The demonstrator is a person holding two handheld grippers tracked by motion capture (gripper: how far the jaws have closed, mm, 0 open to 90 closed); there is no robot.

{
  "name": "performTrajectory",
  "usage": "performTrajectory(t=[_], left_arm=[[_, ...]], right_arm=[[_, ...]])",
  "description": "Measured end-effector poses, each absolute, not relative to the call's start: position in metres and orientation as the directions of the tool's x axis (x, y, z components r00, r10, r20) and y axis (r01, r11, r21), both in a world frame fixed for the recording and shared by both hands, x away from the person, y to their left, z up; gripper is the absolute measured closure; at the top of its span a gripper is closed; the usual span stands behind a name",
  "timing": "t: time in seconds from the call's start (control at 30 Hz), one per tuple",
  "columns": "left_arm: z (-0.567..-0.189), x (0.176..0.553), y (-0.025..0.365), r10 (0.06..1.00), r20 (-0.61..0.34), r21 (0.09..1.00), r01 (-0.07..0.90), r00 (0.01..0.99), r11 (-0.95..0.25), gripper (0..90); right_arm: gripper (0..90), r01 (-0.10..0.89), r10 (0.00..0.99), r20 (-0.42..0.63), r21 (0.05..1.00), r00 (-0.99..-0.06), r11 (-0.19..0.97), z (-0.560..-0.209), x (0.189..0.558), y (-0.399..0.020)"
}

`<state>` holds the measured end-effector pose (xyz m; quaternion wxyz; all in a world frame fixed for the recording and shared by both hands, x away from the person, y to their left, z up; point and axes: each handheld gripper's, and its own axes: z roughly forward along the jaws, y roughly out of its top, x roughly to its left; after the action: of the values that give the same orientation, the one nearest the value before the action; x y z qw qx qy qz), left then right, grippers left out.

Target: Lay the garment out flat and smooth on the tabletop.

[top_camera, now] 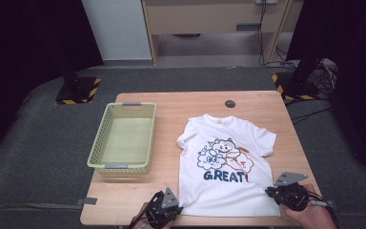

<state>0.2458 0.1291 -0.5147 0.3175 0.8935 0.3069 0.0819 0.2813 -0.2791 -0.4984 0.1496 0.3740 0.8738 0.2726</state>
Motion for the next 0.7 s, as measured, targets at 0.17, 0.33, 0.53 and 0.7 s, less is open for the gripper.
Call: performTrajectory(t=[0.17,0.33,0.53,0.7], left_arm=[[-0.512,0.243,0.131,0.616,-0.055,0.623,0.509,0.786,-0.594,76.0],[-0.500,0.242,0.129,0.644,-0.013,0.655,0.494,0.765,-0.572,48.1],[-0.475,0.275,0.123,0.669,0.041,0.694,0.461,0.742,-0.553,38.0],[-0.463,0.318,0.112,0.693,0.078,0.713,0.446,0.717,-0.541,35.9]], right_arm=[[75.6,0.565,0.732,-0.057,0.596,-0.679,0.571,-0.498,0.282,-0.283],[64.9,0.577,0.749,-0.056,0.602,-0.660,0.553,-0.496,0.287,-0.290],[53.0,0.578,0.760,-0.031,0.628,-0.650,0.520,-0.497,0.299,-0.281],[52.3,0.603,0.778,-0.010,0.625,-0.629,0.496,-0.510,0.312,-0.276]])
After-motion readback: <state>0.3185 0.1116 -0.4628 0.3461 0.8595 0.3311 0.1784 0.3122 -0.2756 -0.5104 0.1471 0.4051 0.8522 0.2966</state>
